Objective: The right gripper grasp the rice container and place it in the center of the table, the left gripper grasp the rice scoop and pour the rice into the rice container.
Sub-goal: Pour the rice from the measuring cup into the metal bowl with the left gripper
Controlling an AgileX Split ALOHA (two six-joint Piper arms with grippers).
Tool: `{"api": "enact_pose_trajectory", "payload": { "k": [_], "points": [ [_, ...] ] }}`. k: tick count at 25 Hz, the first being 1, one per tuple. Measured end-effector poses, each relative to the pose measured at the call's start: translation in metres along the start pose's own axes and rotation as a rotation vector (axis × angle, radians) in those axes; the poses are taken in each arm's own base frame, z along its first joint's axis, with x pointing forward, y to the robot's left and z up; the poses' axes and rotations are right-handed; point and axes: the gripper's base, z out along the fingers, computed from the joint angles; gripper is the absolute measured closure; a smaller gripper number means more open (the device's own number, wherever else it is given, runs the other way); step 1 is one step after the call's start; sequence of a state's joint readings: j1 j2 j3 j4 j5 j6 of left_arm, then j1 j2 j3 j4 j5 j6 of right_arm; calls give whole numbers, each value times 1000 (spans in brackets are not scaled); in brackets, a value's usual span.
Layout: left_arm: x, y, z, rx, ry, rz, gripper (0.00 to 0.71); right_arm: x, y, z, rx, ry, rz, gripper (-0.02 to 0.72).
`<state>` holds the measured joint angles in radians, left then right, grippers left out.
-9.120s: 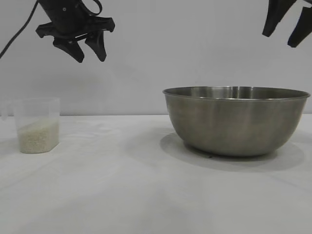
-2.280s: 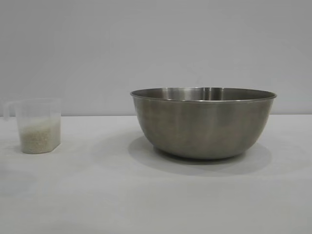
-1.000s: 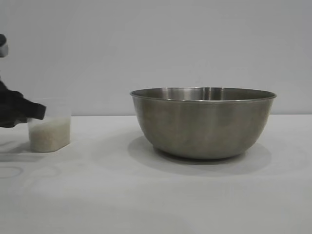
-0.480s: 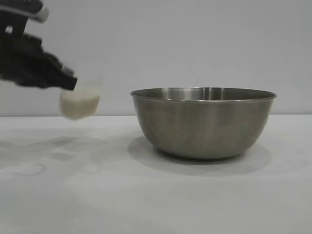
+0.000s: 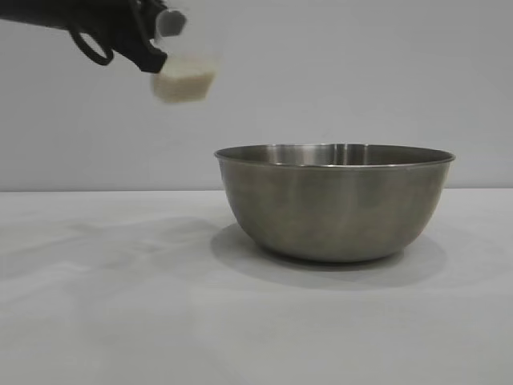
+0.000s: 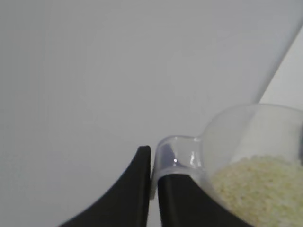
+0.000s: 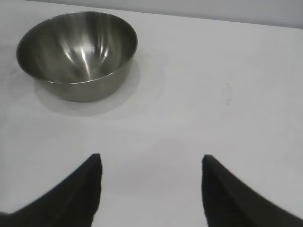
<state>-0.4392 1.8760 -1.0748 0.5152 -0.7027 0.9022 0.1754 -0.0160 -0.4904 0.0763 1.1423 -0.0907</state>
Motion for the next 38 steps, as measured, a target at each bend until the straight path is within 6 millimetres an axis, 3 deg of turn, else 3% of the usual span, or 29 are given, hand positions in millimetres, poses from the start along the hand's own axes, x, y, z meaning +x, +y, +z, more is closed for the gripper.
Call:
{"api": "enact_pose_trajectory", "payload": {
  "k": [8, 15, 25, 29, 34, 38],
  "points": [
    [-25, -22, 13, 119, -94, 429, 710, 0, 0, 0, 0, 0, 9, 297],
    [-36, -25, 15, 126, -150, 730, 710, 0, 0, 0, 0, 0, 14, 297],
    [-68, -34, 18, 71, -283, 1037, 710, 0, 0, 0, 0, 0, 16, 297],
    [-83, -36, 19, 37, -327, 1081, 710, 0, 0, 0, 0, 0, 16, 297],
    [-86, -35, 19, 8, -337, 1112, 710, 0, 0, 0, 0, 0, 17, 297],
    [-83, -26, 21, -33, -250, 871, 710, 0, 0, 0, 0, 0, 17, 297]
  ]
}}
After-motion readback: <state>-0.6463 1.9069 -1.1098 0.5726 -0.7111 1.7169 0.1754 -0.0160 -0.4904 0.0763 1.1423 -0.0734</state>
